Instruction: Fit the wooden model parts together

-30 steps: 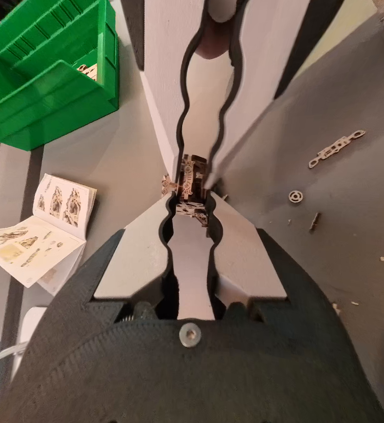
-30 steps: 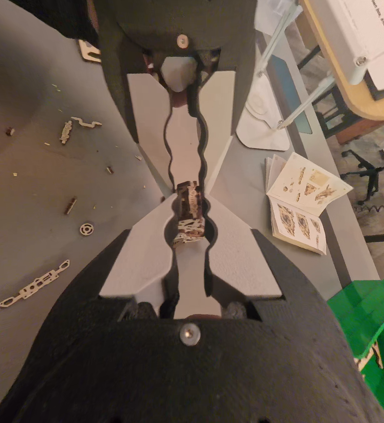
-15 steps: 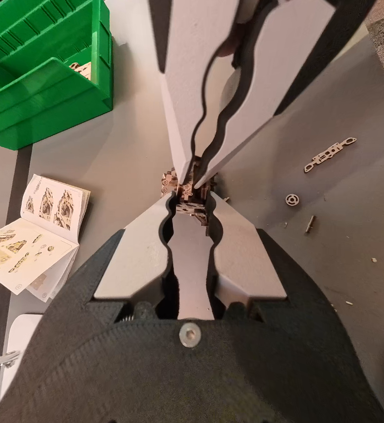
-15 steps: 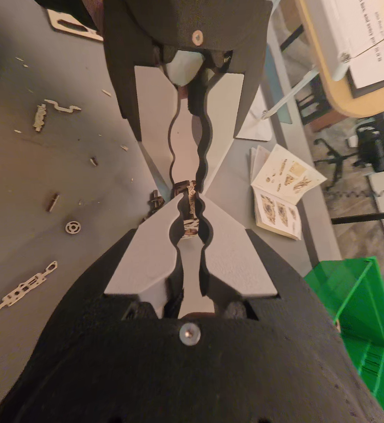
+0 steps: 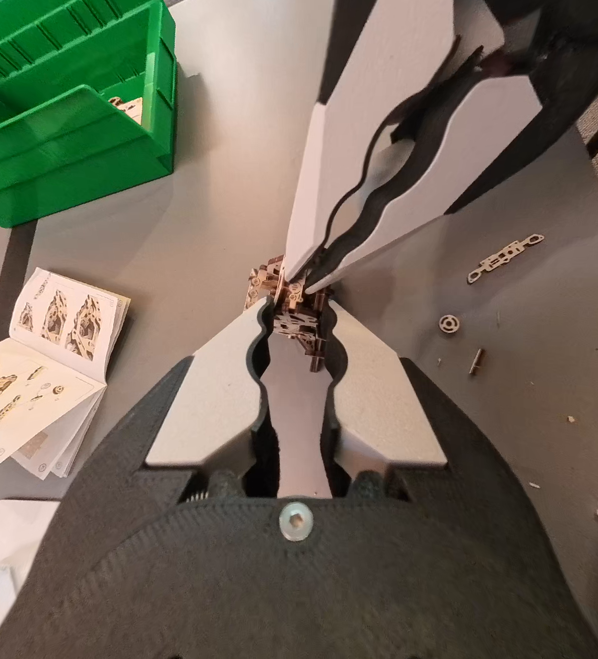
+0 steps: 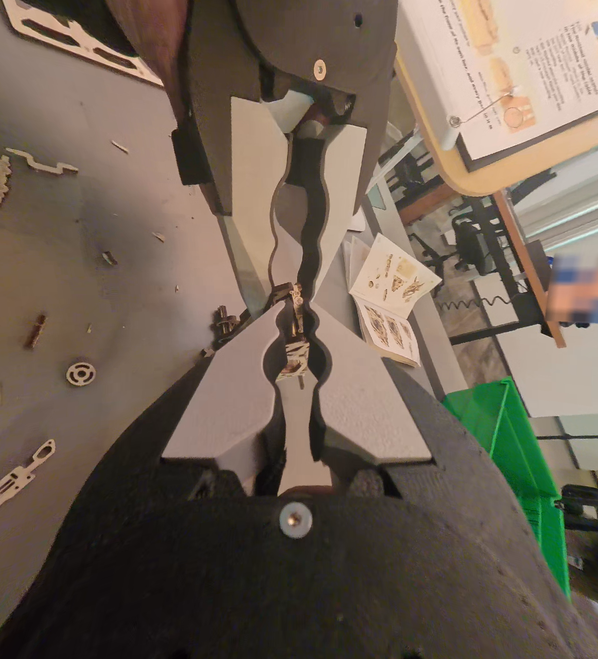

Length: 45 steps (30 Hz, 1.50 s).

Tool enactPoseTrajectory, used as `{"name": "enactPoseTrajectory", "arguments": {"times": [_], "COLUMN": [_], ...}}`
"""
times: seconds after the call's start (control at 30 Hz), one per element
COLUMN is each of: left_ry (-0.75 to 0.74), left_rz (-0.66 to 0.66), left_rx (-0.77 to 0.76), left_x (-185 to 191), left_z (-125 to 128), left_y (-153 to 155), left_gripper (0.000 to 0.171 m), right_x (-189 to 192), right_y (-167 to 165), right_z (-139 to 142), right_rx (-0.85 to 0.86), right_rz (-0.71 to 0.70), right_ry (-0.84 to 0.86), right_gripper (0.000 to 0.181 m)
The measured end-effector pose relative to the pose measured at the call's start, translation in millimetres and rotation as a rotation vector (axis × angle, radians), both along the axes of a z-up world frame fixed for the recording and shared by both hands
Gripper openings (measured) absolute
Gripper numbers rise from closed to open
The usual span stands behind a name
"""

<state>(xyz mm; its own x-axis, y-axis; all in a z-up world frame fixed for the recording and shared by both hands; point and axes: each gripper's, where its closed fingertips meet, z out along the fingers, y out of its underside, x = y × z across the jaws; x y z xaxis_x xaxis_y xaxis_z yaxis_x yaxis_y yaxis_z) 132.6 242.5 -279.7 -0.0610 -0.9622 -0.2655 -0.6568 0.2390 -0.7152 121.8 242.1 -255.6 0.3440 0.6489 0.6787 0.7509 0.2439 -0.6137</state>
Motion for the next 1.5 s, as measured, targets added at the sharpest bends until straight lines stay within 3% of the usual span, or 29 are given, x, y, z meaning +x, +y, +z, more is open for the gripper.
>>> {"name": "enactPoseTrajectory", "arguments": {"times": [0.33, 0.5, 0.67, 0.97, 1.5], "left_ry": [0.005, 0.023, 0.08, 0.158, 0.15], "left_rz": [-0.016, -0.01, -0.005, -0.003, 0.039], "left_rx": [-0.099, -0.241, -0.344, -0.328, -0.303], "left_x": [0, 3, 12, 26, 32], "left_z": [1, 5, 7, 7, 7], "left_y": [5, 11, 18, 19, 24], "left_gripper": [0.023, 0.022, 0.022, 0.022, 0.022], "right_x": [-1, 3, 15, 33, 37], "right_y": [7, 19, 29, 31, 35], "right_z": [2, 5, 6, 3, 8], "right_rx": [0.156, 0.001, -0.078, -0.285, 0.131], "right_rz": [0.083, 0.074, 0.062, -0.024, -0.108], "right_ry": [-0.191, -0.088, -0.191, -0.339, -0.305], "right_gripper": [0.001, 0.003, 0.003, 0.005, 0.0]}}
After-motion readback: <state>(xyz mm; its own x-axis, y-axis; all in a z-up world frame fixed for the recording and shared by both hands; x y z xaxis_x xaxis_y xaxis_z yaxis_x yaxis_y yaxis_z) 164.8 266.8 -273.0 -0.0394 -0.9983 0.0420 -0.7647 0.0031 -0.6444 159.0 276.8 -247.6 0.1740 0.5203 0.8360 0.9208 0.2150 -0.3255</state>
